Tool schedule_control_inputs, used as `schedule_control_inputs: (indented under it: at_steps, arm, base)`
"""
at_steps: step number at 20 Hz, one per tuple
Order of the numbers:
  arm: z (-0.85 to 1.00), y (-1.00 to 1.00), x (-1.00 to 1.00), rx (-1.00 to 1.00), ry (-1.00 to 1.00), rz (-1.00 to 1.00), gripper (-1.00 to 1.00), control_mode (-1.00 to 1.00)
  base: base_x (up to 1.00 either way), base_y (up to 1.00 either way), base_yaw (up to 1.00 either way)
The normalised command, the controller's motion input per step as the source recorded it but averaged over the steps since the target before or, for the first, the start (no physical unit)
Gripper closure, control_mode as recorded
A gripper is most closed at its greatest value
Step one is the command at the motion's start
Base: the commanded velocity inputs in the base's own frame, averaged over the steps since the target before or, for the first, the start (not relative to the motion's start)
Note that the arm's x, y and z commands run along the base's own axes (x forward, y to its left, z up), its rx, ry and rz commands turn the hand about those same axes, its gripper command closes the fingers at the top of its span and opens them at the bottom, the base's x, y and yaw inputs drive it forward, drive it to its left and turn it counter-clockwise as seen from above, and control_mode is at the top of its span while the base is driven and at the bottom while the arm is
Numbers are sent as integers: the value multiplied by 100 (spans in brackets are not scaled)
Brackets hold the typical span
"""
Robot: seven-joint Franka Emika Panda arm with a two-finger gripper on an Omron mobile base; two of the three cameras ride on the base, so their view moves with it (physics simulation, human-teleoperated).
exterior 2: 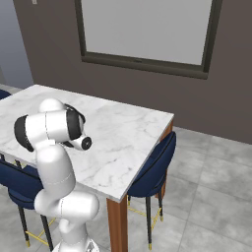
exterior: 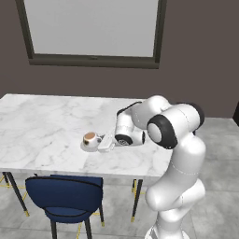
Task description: Pick the cup of tea, navigate to the dining table, and place it on the saucer.
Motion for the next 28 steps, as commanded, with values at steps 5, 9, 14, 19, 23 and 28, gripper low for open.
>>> schedule_control_inputs:
  at_steps: [5,9,14,19,23,28]
  arm:
    - [0,0,-13,0,0,0,100,-100]
    - [0,0,0,0,0,0,100,-100]
    - [0,0,0,0,0,0,100,-100]
    - [0,0,0,0,0,0,100,-100]
    - [0,0,0,0,0,0,100,-100]
    - [0,0,0,0,0,0,-100,-100]
  base:
    - [0,0,0]
    - [0,0,0]
    - [0,0,0]
    - [0,0,0]
    - [0,0,0]
    - [0,0,0]
